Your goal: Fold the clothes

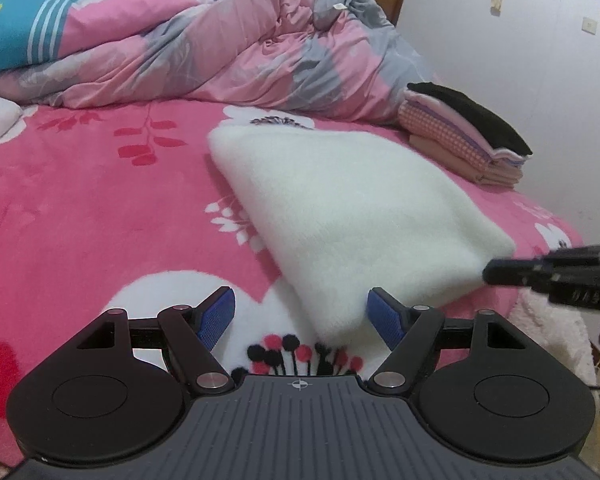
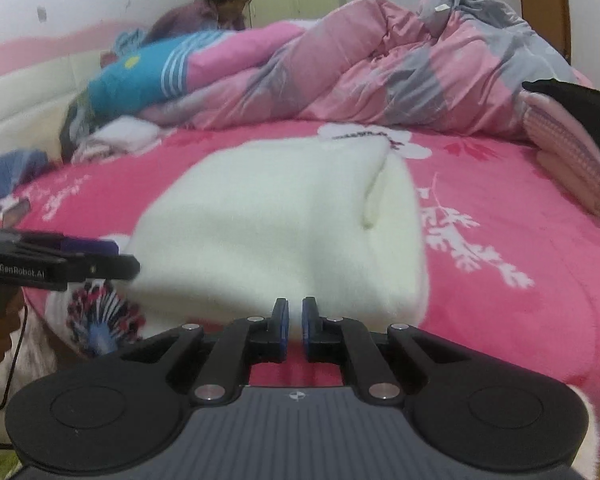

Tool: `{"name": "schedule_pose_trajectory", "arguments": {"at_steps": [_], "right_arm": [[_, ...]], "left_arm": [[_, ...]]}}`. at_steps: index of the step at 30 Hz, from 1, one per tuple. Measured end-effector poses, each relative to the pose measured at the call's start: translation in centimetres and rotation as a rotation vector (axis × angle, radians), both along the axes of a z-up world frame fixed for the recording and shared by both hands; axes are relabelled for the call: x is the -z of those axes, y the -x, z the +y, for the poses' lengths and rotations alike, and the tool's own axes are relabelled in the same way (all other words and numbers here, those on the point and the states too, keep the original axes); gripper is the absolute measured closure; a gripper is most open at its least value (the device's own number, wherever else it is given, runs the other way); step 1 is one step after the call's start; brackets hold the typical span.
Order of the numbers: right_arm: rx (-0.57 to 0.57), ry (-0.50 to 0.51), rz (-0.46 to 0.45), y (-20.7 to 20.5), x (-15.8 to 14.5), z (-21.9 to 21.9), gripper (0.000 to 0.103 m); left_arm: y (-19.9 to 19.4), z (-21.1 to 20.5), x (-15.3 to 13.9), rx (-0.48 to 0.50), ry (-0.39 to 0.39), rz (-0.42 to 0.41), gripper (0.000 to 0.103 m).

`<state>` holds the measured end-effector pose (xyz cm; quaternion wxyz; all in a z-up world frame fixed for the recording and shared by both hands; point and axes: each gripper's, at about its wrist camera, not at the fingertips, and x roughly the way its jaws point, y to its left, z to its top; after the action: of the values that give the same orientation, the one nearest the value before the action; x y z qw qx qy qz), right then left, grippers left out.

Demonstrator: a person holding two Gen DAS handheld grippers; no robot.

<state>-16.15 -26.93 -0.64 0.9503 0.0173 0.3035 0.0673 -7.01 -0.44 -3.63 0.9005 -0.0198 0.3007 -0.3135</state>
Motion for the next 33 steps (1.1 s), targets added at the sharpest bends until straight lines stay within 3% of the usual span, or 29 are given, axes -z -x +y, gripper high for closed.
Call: {"name": "schedule_pose_trajectory", "arguments": {"at_steps": [6, 8, 10, 13, 18, 20, 23, 33], "right_arm": [[0.027, -0.131, -0.098, 0.5, -2.4, -0.2, 0.074], [0.036, -0.140, -0.108, -0.3, -2.8, -0.1, 0.069], [0.053, -0.153, -0.113, -0.9, -3.0, 0.1, 0.061], [0.087, -0.177, -0.122, -1.6, -3.4, 0.2, 0.041], [0.166, -0.180, -0.113, -1.8, -3.6, -0.2, 0.020], [0.187, -0.182, -0.104, -1.8, -3.4, -0.3, 0.006], [0.206, -0.176, -0.100, -1.8, -3.3, -0.1, 0.001], [0.257, -0.058, -0.075, -3.0, -3.4, 2.0, 0.000]], "left_arm": [[0.4, 1.2, -1.5, -0.057, 0.024, -0.024, 0.028], [0.2, 1.4, -2.2, -0.084, 0.050, -0.040, 0.020], [-0.1, 1.4, -2.9, -0.106, 0.064, -0.049, 0.002], [-0.3, 1.2, -3.6, -0.133, 0.060, -0.054, 0.000], [-0.8, 0.9, -3.7, -0.172, -0.001, -0.003, 0.000], [-1.0, 0.9, -3.6, -0.188, -0.022, 0.010, 0.000], [-1.0, 0.8, -3.7, -0.213, -0.055, 0.007, 0.000], [-1.8, 0.5, -3.7, -0.293, -0.158, -0.008, 0.000]]}}
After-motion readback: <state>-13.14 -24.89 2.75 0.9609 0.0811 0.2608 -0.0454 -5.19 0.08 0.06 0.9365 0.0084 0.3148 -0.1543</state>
